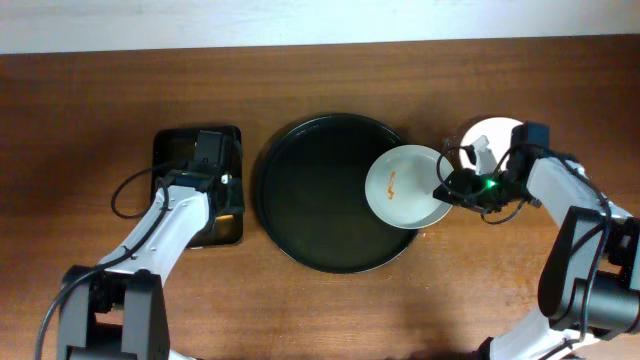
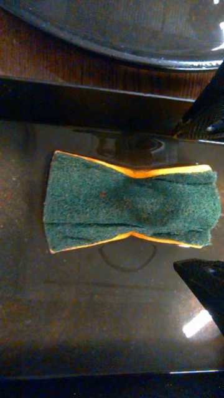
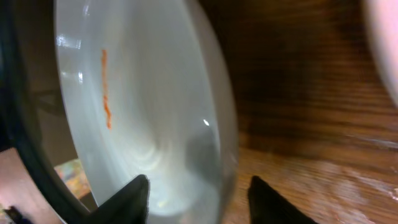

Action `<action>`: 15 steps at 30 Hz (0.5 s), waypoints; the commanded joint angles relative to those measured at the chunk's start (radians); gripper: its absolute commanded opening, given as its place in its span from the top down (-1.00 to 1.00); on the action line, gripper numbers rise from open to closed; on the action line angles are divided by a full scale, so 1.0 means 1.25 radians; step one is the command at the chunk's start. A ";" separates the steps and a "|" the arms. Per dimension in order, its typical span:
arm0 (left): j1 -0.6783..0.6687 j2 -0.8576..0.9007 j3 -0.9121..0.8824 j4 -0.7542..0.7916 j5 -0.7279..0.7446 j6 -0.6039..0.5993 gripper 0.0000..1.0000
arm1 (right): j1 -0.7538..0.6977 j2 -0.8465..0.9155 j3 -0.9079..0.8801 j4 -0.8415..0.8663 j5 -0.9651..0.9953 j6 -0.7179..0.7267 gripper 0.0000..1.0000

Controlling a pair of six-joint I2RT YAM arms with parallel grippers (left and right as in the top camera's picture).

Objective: Clean dirty plates on tray and stack at the side
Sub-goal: 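Tilt the white plate up with the right gripper on the tray edge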

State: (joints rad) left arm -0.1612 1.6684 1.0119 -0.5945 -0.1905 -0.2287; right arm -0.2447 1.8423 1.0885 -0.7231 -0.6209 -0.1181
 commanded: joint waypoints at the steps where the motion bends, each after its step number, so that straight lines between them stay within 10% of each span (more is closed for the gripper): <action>1: 0.004 0.003 0.003 0.000 0.009 -0.001 -0.18 | -0.001 -0.017 -0.046 0.061 -0.111 -0.020 0.12; 13: 0.004 0.003 0.003 0.000 0.009 -0.001 -0.18 | 0.002 -0.017 -0.077 0.110 -0.108 -0.039 0.27; 15: 0.004 0.003 0.003 0.000 0.009 -0.001 -0.18 | 0.002 -0.017 -0.078 0.112 -0.108 -0.039 0.59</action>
State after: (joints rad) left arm -0.1612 1.6684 1.0119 -0.5945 -0.1905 -0.2287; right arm -0.2443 1.8408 1.0069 -0.5911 -0.7357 -0.1604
